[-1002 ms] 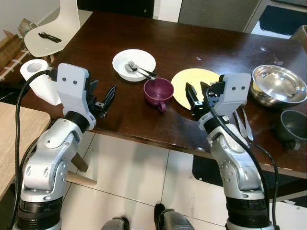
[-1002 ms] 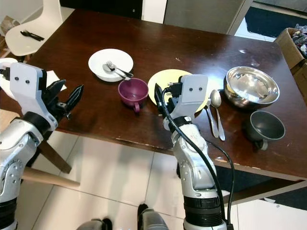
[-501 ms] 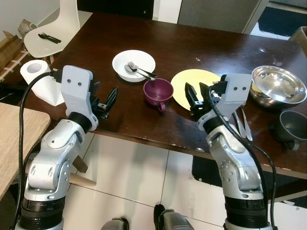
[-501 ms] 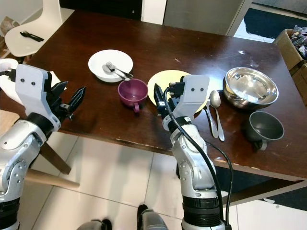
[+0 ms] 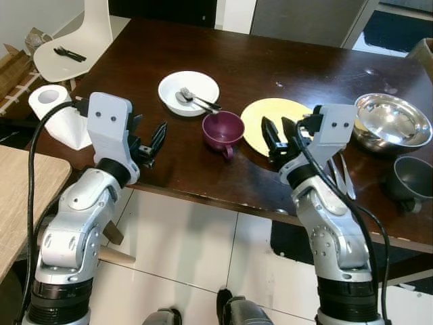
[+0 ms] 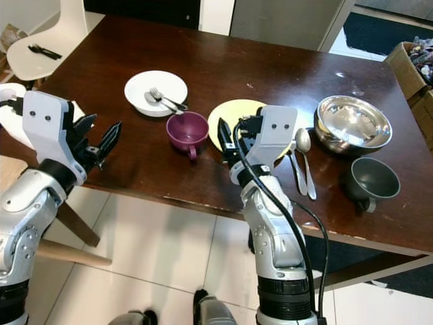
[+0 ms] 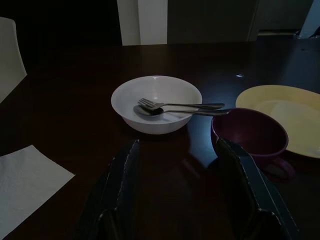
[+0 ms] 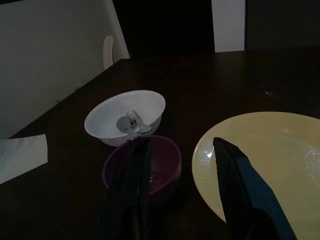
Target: Setting the table
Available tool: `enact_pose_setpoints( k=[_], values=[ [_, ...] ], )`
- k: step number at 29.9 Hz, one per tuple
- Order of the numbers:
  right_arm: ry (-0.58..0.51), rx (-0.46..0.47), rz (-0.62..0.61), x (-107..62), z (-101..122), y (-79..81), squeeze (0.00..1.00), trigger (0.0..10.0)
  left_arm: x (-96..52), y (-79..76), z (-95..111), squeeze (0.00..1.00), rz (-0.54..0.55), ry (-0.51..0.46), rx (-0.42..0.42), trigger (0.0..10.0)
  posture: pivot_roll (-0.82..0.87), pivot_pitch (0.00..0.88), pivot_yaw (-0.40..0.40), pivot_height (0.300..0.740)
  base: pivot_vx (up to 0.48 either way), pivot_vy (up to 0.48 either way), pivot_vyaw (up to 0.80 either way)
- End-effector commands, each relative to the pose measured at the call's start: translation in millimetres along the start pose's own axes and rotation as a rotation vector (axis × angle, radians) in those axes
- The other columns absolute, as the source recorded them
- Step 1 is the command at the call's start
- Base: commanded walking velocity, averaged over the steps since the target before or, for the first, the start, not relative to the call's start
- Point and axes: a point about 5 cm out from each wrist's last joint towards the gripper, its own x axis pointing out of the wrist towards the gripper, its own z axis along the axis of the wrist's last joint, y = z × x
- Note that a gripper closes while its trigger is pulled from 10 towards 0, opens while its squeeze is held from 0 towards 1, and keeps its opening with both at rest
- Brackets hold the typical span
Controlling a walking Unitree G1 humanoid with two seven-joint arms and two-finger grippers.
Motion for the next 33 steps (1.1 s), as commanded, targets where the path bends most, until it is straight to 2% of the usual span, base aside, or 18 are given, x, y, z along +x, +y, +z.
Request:
enact_pose_setpoints(
  k=[1,4,33],
  values=[
    [0.007,0.008,-0.009,-1.2,-0.4,-1.6,0.00,10.0,0.7,-1.3,-1.3,0.00,0.001,0.005,0.002,10.0,-0.09,0.092,0.018,0.740,0.000,0.000,0.00],
    [0.007,0.007,-0.009,-1.2,-0.3,-1.7,0.00,10.0,0.7,-1.5,-1.1,0.00,0.001,0.004,0.002,10.0,-0.09,0.094,0.017,0.740,0.000,0.000,0.00],
    [0.005,0.015,-0.015,-0.3,-0.4,-1.8,0.00,10.0,0.2,-0.5,1.4,0.00,0.001,0.003,0.002,10.0,-0.09,0.098,0.022,0.740,-0.373,0.000,0.00]
  ],
)
